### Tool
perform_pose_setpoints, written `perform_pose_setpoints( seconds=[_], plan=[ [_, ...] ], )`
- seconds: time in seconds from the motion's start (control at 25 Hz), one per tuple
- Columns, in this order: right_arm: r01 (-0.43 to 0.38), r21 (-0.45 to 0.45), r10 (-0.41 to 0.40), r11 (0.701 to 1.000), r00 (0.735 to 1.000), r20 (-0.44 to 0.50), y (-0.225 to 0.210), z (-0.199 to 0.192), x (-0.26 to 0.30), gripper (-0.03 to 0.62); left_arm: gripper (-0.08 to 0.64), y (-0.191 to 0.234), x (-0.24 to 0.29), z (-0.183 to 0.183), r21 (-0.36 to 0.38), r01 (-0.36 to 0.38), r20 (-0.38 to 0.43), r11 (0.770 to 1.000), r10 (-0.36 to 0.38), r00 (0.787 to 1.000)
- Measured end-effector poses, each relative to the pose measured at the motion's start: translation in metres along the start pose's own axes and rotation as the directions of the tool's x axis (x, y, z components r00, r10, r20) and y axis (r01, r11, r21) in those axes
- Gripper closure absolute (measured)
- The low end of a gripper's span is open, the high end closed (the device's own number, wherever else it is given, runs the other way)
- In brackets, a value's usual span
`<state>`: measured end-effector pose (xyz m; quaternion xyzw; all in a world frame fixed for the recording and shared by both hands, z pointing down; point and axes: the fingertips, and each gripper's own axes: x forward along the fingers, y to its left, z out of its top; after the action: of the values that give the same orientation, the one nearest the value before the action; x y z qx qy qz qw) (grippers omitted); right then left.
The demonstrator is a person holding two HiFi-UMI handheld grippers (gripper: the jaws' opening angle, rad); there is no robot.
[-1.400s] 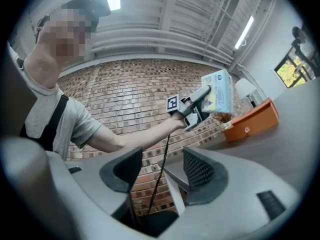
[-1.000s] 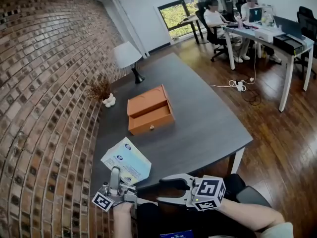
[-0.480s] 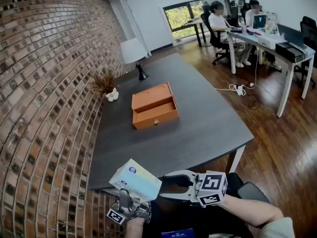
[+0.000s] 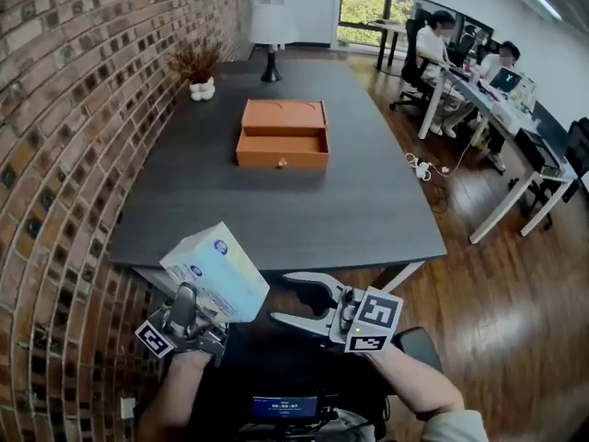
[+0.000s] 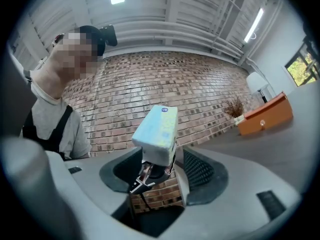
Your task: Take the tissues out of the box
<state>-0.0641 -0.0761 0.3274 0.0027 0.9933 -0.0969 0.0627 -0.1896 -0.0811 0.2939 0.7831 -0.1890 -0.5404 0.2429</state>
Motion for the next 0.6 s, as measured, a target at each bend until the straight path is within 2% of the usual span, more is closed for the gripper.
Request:
perform_pose_setpoints(
  seconds=[0.36,0.6],
  plan=[
    [0.001,-0.026,-0.001,1.0,1.0,-0.017,-0.001,0.012,0.004,0.337,0.207,-0.007,0.016,-0.005,-0.014,0.04,-0.026,0.999,-0.04,0.999],
    [0.006,-0.025,-0.007,1.0,1.0,-0.021,-0.001,0.011,0.008,0.337,0.207,-0.007,0.016,-0.009,-0.041,0.037,-0.024,0.998,-0.038,0.999]
  ],
)
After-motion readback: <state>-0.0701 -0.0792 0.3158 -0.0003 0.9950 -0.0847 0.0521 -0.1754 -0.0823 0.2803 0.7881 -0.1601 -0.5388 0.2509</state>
